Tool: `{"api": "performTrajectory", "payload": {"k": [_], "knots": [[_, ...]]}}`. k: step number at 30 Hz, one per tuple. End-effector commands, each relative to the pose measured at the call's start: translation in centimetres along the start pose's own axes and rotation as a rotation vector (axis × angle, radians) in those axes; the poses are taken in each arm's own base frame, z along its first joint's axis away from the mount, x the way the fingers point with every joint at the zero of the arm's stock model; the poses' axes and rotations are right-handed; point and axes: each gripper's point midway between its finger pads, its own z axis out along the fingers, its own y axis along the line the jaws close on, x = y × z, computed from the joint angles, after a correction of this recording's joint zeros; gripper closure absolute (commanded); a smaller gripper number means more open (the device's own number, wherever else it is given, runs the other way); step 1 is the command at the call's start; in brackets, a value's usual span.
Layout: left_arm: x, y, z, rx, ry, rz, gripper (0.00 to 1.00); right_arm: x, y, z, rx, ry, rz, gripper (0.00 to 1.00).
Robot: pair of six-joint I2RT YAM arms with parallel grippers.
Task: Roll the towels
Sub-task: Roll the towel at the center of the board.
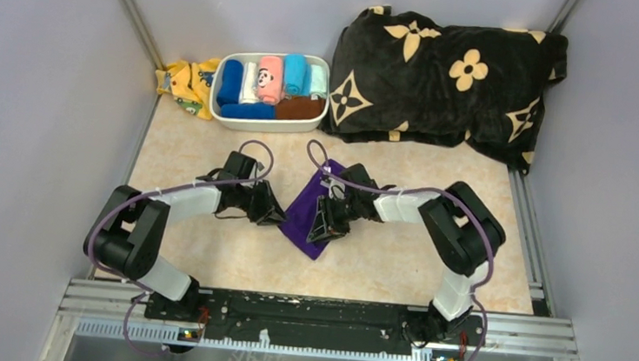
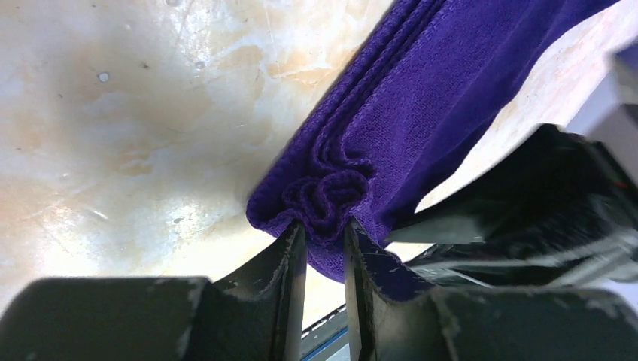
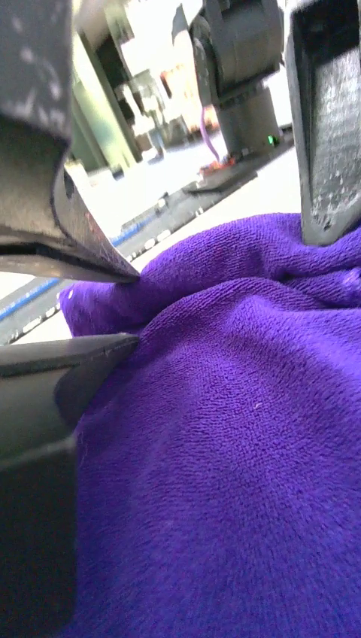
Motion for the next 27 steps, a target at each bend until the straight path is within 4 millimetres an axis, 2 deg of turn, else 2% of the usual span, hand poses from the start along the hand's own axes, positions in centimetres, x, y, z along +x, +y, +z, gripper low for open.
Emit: {"api": "performTrajectory", "payload": {"k": [1, 4, 8, 12, 16, 20, 24, 26, 27], "knots": [[0.0, 1.3, 0.5, -0.053, -0.013, -0.004, 0.71, -2.4, 2.0, -3.0, 0.178, -0.127, -0.264, 0.64], [0.3, 2.3, 0.5, -0.088, -0.014, -0.034, 0.72, -2.4, 3.8, -4.3, 0.282, -0.195, -0.438, 0.58], [0.6, 3.2, 0.3, -0.119, -0.029, -0.067, 0.72, -1.7, 5.1, -4.5, 0.427, -0.26, -0.631, 0.56], [0.5, 3.3, 0.1, -0.124, -0.043, -0.08, 0.72, -0.7, 6.0, -3.3, 0.522, -0.286, -0.757, 0.53], [0.5, 3.3, 0.0, -0.125, -0.042, -0.085, 0.72, -0.1, 5.7, -1.7, 0.603, -0.297, -0.832, 0.48], [0.4, 3.2, -0.2, -0.123, -0.047, -0.085, 0.72, -0.1, 5.2, -0.6, 0.672, -0.295, -0.898, 0.48], [0.4, 3.0, -0.5, -0.119, -0.054, -0.083, 0.71, 0.1, 4.1, 0.1, 0.717, -0.266, -0.924, 0.54], [0.3, 2.8, -0.8, -0.112, -0.06, -0.08, 0.7, 0.1, 3.8, 0.2, 0.722, -0.261, -0.929, 0.66], [0.4, 2.7, -0.9, -0.109, -0.06, -0.078, 0.68, 0.1, 4.0, 0.2, 0.712, -0.26, -0.935, 0.76]]}}
